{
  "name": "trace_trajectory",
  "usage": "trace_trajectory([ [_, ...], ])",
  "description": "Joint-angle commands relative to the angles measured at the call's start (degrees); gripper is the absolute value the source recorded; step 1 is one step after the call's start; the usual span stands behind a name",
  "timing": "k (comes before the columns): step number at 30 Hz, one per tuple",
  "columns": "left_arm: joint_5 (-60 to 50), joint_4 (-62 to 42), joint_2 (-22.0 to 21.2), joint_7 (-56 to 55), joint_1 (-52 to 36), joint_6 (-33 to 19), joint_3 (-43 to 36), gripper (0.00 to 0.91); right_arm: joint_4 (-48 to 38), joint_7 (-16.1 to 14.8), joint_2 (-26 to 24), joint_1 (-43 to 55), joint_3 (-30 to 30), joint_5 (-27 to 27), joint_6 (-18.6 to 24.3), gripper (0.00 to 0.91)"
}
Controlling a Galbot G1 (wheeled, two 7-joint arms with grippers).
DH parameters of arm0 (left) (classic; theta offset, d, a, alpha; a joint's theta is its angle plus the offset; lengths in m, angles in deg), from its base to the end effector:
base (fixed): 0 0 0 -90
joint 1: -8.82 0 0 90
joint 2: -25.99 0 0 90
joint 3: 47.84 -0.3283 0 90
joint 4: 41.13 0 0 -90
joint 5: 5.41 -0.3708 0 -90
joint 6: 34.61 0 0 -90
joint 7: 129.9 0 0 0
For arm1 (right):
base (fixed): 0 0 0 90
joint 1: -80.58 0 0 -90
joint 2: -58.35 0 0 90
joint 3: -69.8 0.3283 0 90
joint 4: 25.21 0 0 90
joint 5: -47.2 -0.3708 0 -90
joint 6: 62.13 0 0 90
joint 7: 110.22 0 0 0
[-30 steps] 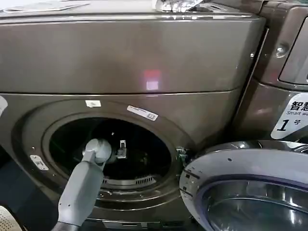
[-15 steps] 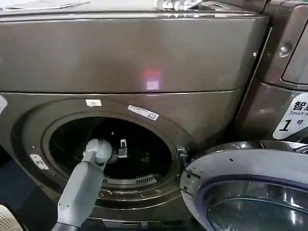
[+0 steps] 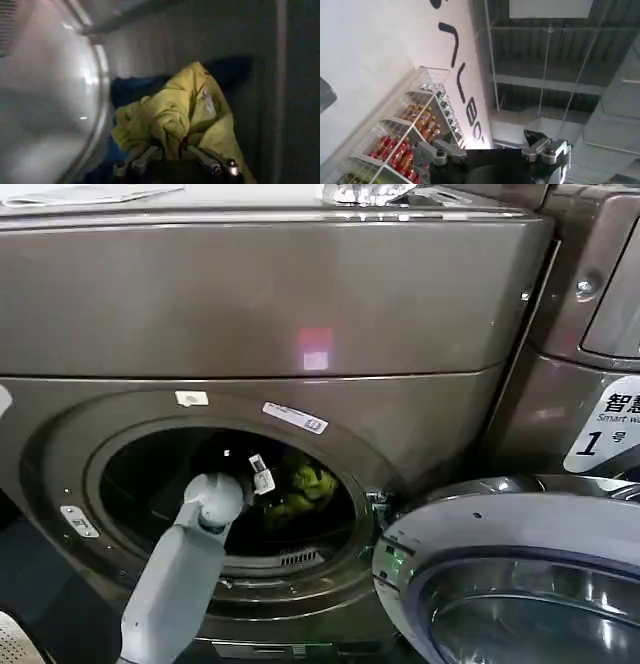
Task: Grasp the clothes from the dryer.
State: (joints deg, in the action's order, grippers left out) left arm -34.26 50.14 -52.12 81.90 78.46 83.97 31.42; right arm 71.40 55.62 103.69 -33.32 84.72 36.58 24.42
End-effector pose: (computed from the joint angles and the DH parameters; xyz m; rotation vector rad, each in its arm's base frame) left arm 0.4554 -0.0017 -0.1803 -0.5717 -2.6445 -0.9467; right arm -0.0677 -0.4539 0.0814 1.5308 2.0021 -1.0249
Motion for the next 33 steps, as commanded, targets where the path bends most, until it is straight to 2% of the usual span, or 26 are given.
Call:
trace_trajectory([
  [1, 28.3, 9.5, -1.9, -31.9, 10.9, -0.6, 4.5, 0.0, 0.1, 1.4, 0.0, -0.3, 1.7, -0.2, -0.7, 0.907],
  [5, 36.1, 15.8, -3.4, -36.2, 18.4, -3.9, 6.1, 0.0, 0.2, 1.8, -0.1, -0.4, 2.6, -0.9, -0.7, 0.907],
  [13, 33.6, 26.4, -7.5, -36.3, 27.8, -5.5, 7.3, 0.0, 0.1, 2.5, 0.1, -0.1, 2.5, -2.4, -0.6, 0.907],
  [33, 31.6, 29.4, -8.9, -35.6, 31.7, -4.6, 6.4, 0.0, 0.2, 0.9, 0.0, -0.1, 2.3, -2.5, -1.6, 0.907],
])
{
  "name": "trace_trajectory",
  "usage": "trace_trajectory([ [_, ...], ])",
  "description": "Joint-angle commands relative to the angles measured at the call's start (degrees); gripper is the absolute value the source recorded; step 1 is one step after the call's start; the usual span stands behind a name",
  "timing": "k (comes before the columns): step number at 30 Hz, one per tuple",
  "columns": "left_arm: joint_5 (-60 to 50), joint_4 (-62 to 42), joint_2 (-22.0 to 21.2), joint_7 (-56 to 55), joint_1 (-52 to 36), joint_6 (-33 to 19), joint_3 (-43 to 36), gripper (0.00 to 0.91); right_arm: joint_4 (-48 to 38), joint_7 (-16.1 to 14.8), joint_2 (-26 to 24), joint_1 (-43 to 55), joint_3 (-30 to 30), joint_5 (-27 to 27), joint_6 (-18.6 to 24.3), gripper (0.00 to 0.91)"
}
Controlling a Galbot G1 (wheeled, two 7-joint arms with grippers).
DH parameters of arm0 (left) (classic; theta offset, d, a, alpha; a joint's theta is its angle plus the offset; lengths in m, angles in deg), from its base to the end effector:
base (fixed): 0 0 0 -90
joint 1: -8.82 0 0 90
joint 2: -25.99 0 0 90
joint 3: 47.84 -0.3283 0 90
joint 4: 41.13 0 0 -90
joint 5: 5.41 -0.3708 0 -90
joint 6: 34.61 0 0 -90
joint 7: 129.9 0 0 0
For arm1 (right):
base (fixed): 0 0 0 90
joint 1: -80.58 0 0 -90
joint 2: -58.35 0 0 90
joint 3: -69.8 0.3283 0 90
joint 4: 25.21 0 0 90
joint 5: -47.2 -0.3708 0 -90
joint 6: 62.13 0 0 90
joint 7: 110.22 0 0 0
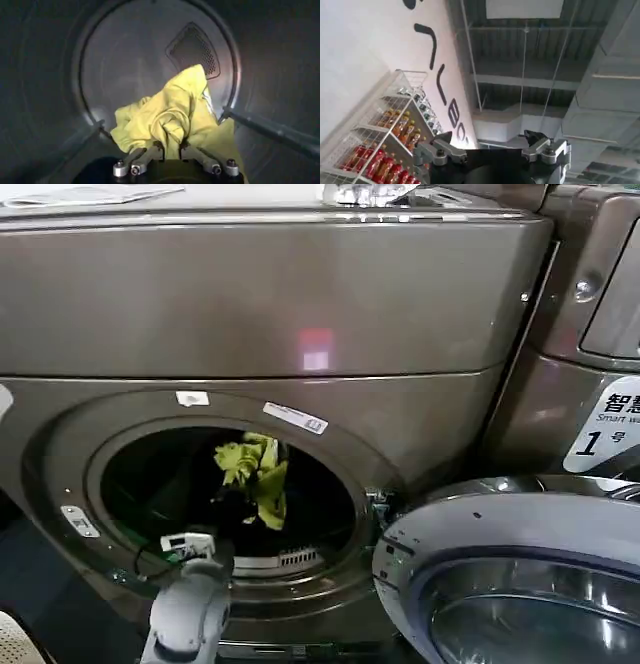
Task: Grasp the clothes from the dryer.
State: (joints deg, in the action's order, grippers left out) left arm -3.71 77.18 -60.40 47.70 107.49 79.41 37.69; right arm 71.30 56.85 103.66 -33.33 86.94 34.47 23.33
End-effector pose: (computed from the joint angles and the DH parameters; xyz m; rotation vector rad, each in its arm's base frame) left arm 0.2986 -0.0158 -0.2011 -0.0823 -3.0605 -0.0427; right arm -0.0814 -0.4516 0.0843 1.5622 1.9575 -0.9581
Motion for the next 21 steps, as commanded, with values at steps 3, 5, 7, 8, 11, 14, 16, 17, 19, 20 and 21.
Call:
trace_trajectory([
  [3, 1.2, 2.4, -0.7, -1.5, 2.6, 0.1, 0.1, 0.0, 0.4, -0.2, 0.0, 0.0, 0.0, -0.3, -0.9, 0.907],
  [5, 1.5, 2.5, -0.7, -1.6, 2.6, 0.1, 0.1, 0.0, 0.5, -0.3, 0.0, -0.2, 0.1, -0.3, -0.9, 0.907],
  [7, 1.5, 2.5, -0.9, -1.3, 2.6, 0.2, 0.1, 0.0, 0.5, -0.4, 0.0, -0.2, 0.1, -0.3, -0.9, 0.907],
  [8, 1.4, 2.4, -1.1, -1.3, 2.6, 0.2, 0.1, 0.0, 0.6, -0.5, 0.0, -0.2, 0.1, -0.3, -0.9, 0.907],
  [11, 1.4, 2.3, -1.2, -1.3, 2.6, 0.1, 0.1, 0.0, 0.9, -1.1, 0.1, -0.1, 0.0, -0.4, -1.0, 0.907],
  [14, 1.6, 2.3, -1.2, -1.2, 2.6, 0.1, 0.1, 0.0, 1.1, -1.5, 0.2, -0.1, -0.1, -0.5, -1.0, 0.907],
  [16, 1.5, 2.1, -1.2, -1.2, 2.6, 0.1, 0.1, 0.0, 1.1, -1.7, 0.1, 0.1, -0.1, -0.6, -0.9, 0.907],
  [17, 1.4, 1.6, -1.2, -1.1, 2.5, -0.1, 0.1, 0.0, 1.2, -1.8, 0.1, 0.1, -0.2, -0.7, -1.0, 0.907],
  [19, 1.4, 1.3, -1.3, -1.0, 2.4, -0.2, 0.1, 0.0, 1.2, -1.9, 0.1, 0.3, -0.4, -0.6, -1.0, 0.907],
  [20, 1.4, 1.2, -1.3, -1.0, 2.5, -0.2, 0.1, 0.0, 1.1, -1.9, 0.1, 0.4, -0.4, -0.6, -1.0, 0.907],
  [21, 1.4, 1.2, -1.3, -0.9, 2.5, -0.2, 0.1, 0.0, 1.1, -1.9, 0.0, 0.4, -0.3, -0.6, -1.1, 0.907],
])
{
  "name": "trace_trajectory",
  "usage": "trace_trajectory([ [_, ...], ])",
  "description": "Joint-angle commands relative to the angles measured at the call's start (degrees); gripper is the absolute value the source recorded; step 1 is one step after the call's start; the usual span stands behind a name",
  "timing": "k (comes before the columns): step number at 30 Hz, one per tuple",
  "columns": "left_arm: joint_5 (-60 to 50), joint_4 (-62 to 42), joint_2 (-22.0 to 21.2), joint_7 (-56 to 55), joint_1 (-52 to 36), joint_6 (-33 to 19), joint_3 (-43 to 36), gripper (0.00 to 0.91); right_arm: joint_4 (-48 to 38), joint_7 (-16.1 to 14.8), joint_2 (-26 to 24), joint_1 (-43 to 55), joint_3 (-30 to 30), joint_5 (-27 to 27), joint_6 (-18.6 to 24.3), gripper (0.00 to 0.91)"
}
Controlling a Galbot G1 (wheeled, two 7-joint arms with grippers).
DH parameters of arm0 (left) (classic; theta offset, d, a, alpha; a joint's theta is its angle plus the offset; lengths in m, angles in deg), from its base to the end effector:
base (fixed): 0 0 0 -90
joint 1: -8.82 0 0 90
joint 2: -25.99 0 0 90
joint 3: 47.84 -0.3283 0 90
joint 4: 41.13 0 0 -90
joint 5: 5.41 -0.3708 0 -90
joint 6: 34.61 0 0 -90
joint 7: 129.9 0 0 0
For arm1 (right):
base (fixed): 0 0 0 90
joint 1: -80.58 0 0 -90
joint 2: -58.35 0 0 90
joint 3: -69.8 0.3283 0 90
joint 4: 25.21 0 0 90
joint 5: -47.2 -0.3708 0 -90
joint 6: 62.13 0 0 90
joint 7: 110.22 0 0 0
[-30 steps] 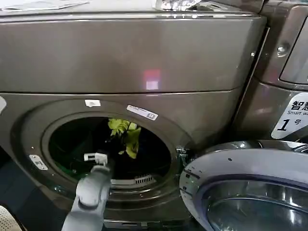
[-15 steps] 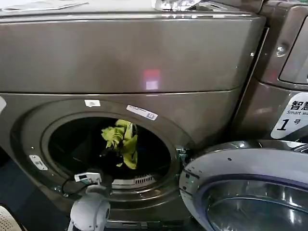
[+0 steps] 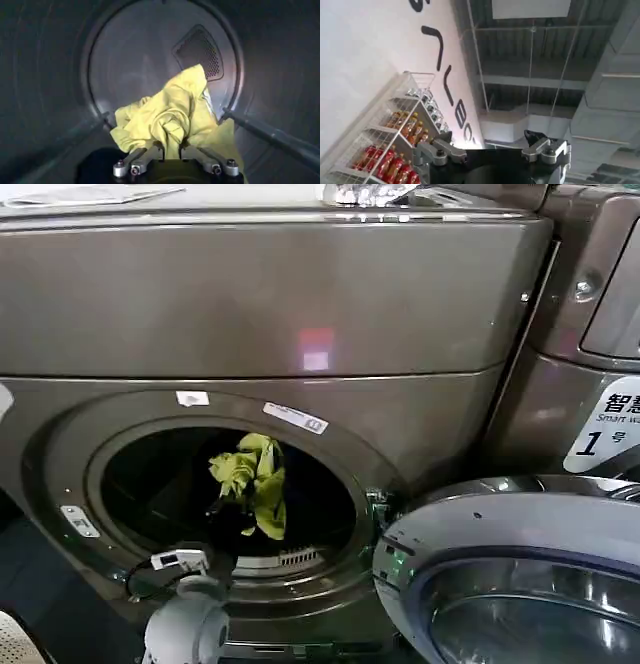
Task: Grasp the clothes from the dryer.
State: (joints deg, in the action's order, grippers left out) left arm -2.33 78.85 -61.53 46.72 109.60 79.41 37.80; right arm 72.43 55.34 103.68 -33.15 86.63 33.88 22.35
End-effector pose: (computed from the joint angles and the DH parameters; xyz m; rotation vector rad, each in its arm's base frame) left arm 0.2877 -0.0182 -0.2013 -0.0647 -3.0523 0.0239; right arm -0.0777 -0.4463 0.0876 1.5242 1.9903 -0.9608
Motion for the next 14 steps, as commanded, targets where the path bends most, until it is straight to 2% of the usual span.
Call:
trace_trajectory([
  [1, 0.0, -0.5, -0.2, 0.1, 0.4, -0.2, -0.1, 0.0, -0.1, -0.4, 0.0, 0.1, 0.1, 0.0, -0.1, 0.907],
  [14, -1.2, -2.0, -1.4, 0.2, -1.0, -0.3, -0.4, 0.0, -0.1, -0.3, -0.7, 0.0, 0.4, -0.2, -0.6, 0.907],
])
